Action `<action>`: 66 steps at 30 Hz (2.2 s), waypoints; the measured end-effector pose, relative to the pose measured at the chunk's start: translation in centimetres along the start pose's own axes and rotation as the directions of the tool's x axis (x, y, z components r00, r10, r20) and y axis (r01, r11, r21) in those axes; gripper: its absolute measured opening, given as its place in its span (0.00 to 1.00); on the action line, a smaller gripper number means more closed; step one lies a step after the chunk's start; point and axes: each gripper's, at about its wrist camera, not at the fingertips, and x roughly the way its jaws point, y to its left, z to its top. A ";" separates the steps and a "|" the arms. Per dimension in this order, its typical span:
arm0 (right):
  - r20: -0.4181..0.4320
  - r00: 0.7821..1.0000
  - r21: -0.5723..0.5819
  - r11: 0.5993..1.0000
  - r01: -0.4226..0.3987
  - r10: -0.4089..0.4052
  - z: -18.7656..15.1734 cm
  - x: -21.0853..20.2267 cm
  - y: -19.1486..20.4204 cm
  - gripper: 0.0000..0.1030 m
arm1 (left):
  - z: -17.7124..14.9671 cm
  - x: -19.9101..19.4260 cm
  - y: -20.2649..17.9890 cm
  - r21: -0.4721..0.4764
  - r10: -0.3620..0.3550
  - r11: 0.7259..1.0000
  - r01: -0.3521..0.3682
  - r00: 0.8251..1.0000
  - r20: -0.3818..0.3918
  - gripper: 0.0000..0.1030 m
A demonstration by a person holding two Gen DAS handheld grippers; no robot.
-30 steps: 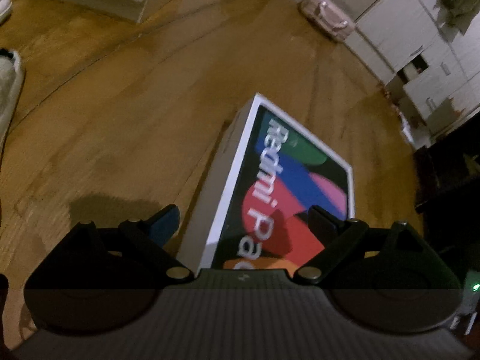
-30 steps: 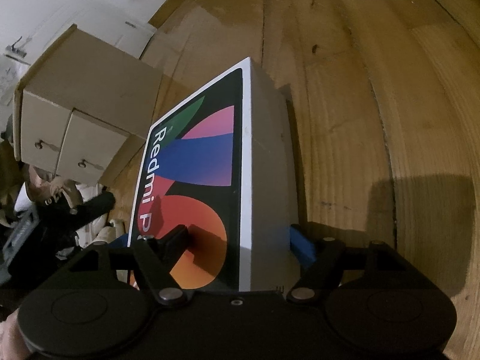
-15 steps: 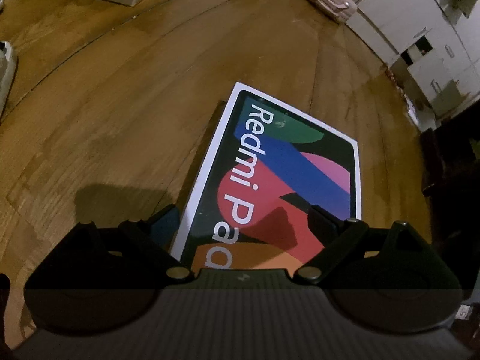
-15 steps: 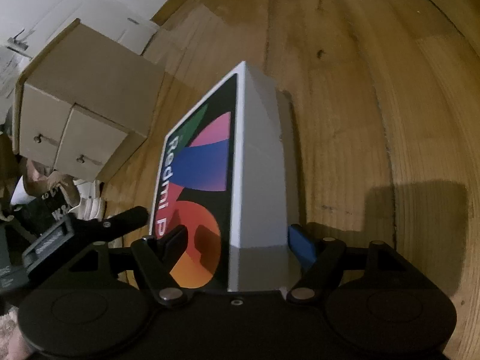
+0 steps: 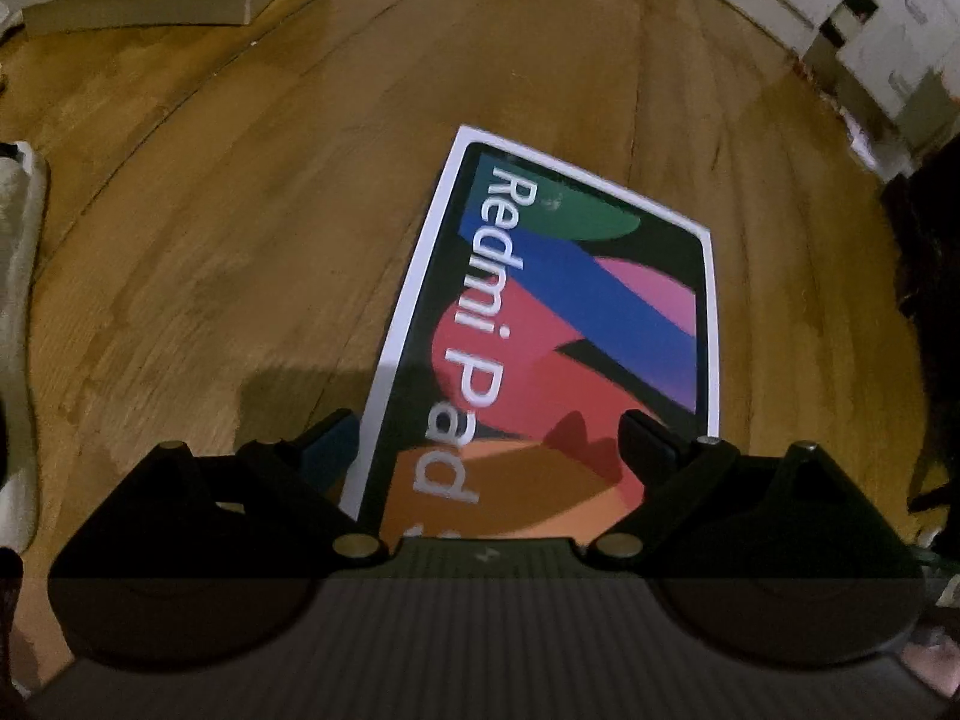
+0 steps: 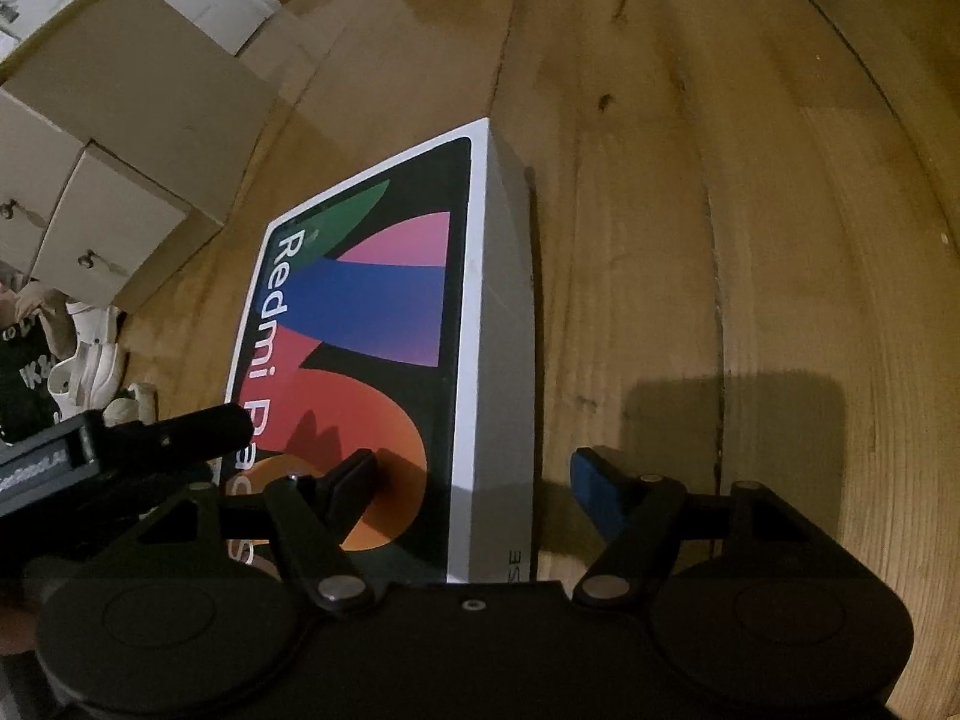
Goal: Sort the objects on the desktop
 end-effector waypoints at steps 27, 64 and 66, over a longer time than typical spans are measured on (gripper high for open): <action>-0.016 0.926 -0.296 0.886 0.357 -0.378 -5.3 -8.7 2.6 0.74 | -6.6 -11.7 -6.5 0.148 0.091 0.983 -0.112 0.985 0.145 0.93; 0.099 0.891 -0.144 0.880 0.453 -0.442 -8.7 -10.3 1.2 0.82 | -10.9 -8.9 -8.4 0.181 0.095 0.977 -0.116 0.988 0.125 1.00; 0.128 0.883 -0.174 0.866 0.469 -0.452 -8.8 -10.4 1.6 0.81 | -10.9 -8.7 -8.6 0.178 0.104 0.976 -0.125 0.987 0.122 1.00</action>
